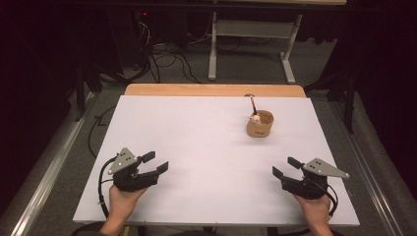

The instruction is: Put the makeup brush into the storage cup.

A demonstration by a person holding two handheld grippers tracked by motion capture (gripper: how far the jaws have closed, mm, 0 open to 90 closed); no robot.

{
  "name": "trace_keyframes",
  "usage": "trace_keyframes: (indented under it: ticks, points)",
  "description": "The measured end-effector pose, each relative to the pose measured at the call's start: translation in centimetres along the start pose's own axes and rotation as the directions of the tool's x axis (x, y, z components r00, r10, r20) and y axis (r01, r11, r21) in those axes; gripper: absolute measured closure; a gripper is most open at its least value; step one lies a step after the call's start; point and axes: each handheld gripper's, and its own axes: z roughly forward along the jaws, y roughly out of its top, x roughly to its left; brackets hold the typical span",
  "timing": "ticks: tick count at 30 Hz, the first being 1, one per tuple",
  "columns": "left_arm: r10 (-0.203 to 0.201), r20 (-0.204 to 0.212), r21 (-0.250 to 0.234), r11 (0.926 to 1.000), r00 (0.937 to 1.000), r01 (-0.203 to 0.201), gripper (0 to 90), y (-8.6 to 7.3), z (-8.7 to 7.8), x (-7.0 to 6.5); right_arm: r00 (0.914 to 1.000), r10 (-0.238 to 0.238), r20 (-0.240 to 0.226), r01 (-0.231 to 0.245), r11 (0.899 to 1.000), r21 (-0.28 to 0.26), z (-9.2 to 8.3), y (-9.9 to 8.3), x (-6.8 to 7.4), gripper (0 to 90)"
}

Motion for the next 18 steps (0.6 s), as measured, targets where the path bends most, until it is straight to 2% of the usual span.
trace_keyframes:
  ticks: [7,18]
  points:
    - [0.002,0.000,0.002,1.0000,1.0000,-0.002,35.1,0.01,0.03,-0.03,0.9998,-0.017,-0.004,0.017,1.000,0.021,0.56,-0.27,0.17,32.5]
    - [0.006,-0.002,0.005,1.0000,1.0000,-0.006,35.1,0.00,0.01,-0.08,0.9997,-0.007,-0.024,0.008,1.000,0.026,0.93,-0.55,0.49,32.2]
